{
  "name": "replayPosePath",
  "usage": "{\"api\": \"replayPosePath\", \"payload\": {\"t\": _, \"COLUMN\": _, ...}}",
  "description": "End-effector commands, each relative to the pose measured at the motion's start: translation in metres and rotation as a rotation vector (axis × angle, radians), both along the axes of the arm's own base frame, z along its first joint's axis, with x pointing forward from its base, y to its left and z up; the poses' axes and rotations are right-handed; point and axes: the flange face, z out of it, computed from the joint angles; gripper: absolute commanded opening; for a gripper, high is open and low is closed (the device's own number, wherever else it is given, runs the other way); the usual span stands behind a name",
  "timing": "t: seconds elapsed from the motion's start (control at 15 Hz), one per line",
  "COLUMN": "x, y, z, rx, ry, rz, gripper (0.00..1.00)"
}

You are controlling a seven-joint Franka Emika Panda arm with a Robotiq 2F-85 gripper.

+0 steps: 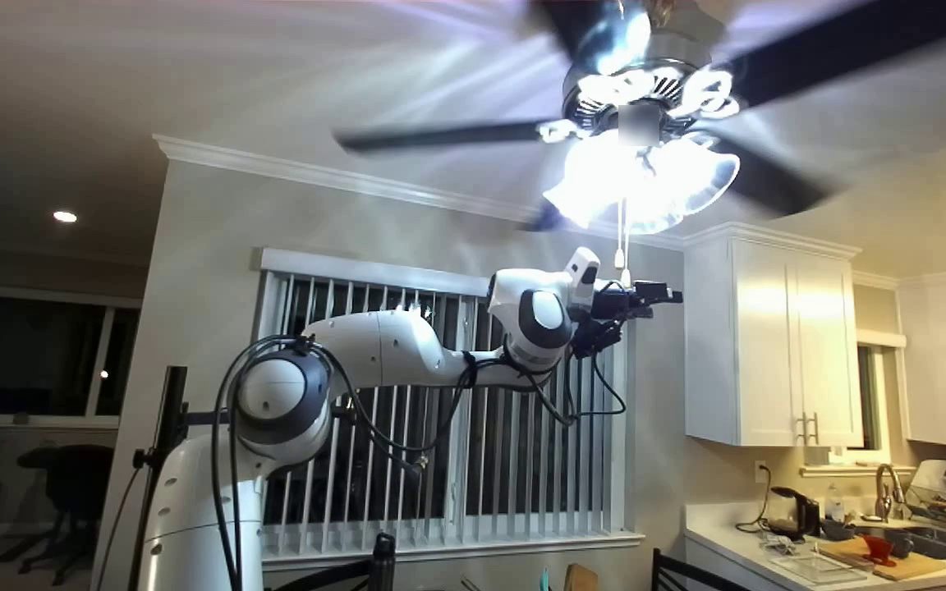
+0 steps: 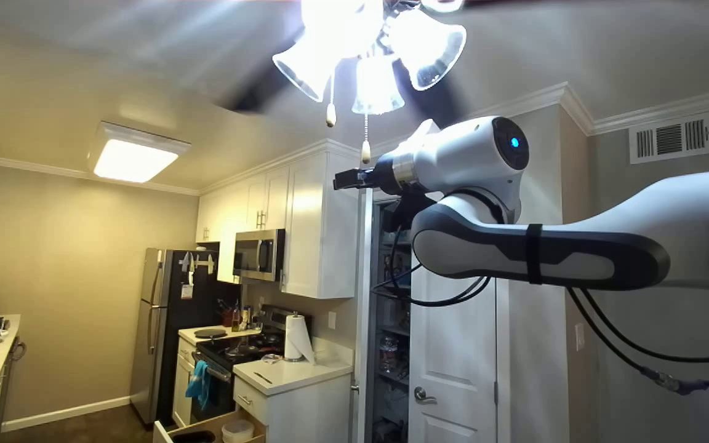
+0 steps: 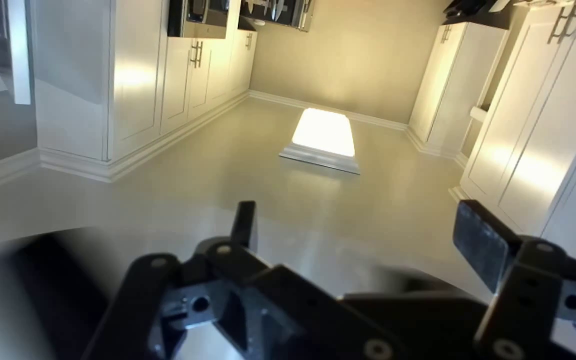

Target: Turn on the lights on the chandelier.

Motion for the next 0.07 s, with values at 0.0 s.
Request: {"api": "replayPosePath", "payload": {"t": 0.0, "x": -0.0004, "y": -0.0009, "z": -0.0003, "rx": 0.000, "ry": 0.000, "rz": 0.001, "gripper": 1.00}}
